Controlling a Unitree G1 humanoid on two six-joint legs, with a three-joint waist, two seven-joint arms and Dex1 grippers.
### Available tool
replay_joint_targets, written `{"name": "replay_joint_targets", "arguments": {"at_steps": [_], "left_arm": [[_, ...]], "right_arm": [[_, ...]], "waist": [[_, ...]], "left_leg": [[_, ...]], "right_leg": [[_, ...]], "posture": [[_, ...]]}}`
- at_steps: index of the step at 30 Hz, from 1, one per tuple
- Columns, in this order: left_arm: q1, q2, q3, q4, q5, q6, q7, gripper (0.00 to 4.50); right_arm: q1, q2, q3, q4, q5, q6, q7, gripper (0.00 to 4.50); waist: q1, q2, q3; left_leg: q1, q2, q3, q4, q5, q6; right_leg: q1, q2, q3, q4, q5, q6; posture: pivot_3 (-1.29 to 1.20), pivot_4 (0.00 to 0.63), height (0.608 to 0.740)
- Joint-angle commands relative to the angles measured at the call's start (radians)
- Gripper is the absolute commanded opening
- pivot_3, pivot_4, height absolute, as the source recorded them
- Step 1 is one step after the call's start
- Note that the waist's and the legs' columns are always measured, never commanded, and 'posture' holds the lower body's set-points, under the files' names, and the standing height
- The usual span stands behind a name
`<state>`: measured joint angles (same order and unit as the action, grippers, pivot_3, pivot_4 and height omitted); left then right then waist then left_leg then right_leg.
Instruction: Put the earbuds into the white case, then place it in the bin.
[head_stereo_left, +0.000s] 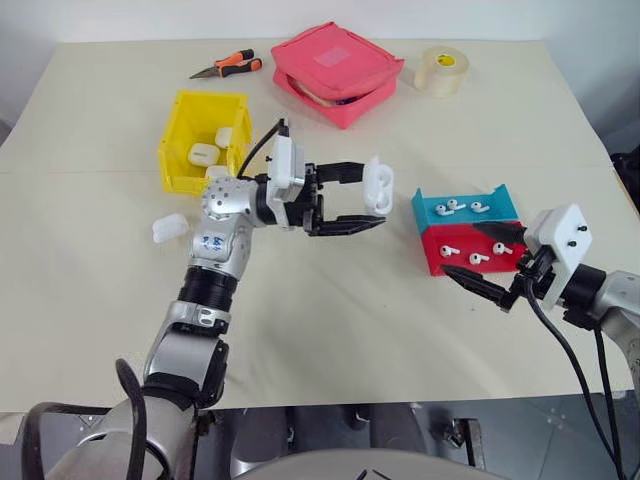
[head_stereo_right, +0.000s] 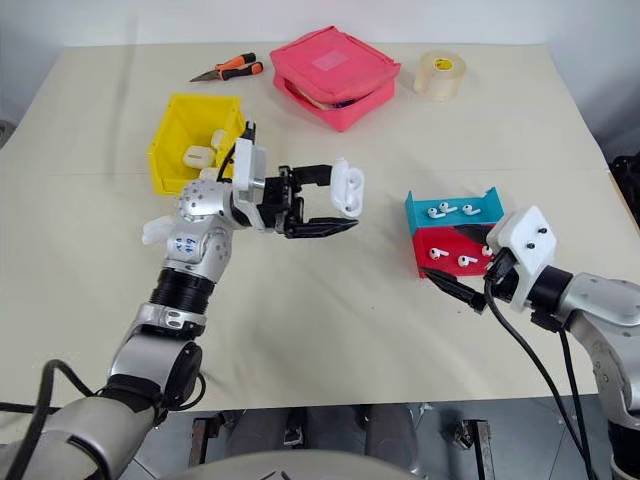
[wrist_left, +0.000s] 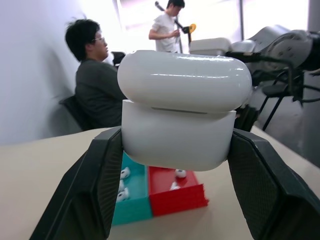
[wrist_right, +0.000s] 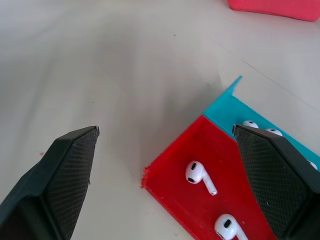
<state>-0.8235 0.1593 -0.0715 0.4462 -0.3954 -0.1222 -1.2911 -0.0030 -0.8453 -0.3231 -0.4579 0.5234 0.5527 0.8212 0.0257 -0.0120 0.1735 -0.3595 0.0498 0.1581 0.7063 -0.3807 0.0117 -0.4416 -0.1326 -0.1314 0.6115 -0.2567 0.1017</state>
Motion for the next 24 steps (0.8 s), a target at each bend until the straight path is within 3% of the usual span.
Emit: {"name": "replay_joint_targets", "arguments": {"at_steps": [1, 11, 17, 21, 24], "left_arm": [[0.013, -0.032, -0.033, -0.064, 0.000, -0.001, 0.009, 2.78], [0.311, -0.025, -0.152, -0.416, 0.057, 0.103, 0.179, 2.78], [0.436, 0.010, -0.184, -0.538, 0.068, 0.130, 0.238, 2.78], [0.489, 0.028, -0.193, -0.610, 0.048, 0.161, 0.265, 2.78], [0.512, 0.035, -0.187, -0.639, 0.039, 0.169, 0.279, 2.78]], "right_arm": [[-0.022, -0.026, -0.026, 0.005, -0.033, -0.019, -0.015, 4.50], [0.110, -0.102, -0.118, -0.081, -0.072, 0.102, -0.041, 4.50], [0.135, -0.151, -0.118, -0.092, -0.060, 0.190, -0.018, 4.50], [0.094, -0.188, -0.100, -0.070, -0.062, 0.222, -0.008, 3.60], [0.075, -0.217, -0.083, -0.070, -0.044, 0.250, 0.026, 3.60]], "waist": [[-0.001, 0.000, 0.000], [0.000, 0.001, 0.000], [-0.002, 0.002, -0.001], [-0.002, 0.003, -0.001], [0.000, 0.003, -0.001]], "left_leg": [[0.000, 0.000, 0.000, 0.000, 0.000, 0.000], [0.000, 0.001, -0.008, 0.001, 0.000, 0.000], [0.002, 0.001, -0.012, 0.003, -0.001, 0.001], [0.002, 0.001, -0.012, 0.003, -0.001, 0.002], [0.002, 0.001, -0.012, 0.003, -0.001, 0.002]], "right_leg": [[0.000, 0.000, 0.000, 0.000, 0.000, 0.000], [0.000, 0.000, -0.001, 0.000, 0.000, 0.000], [0.004, -0.001, -0.001, 0.000, 0.000, -0.001], [0.004, -0.001, -0.001, 0.000, 0.000, -0.001], [0.005, -0.001, -0.001, 0.000, 0.000, -0.001]], "posture": [[0.00, 0.150, 0.740], [0.00, 0.150, 0.740], [0.00, 0.150, 0.740], [0.00, 0.150, 0.740], [0.00, 0.150, 0.740]]}}
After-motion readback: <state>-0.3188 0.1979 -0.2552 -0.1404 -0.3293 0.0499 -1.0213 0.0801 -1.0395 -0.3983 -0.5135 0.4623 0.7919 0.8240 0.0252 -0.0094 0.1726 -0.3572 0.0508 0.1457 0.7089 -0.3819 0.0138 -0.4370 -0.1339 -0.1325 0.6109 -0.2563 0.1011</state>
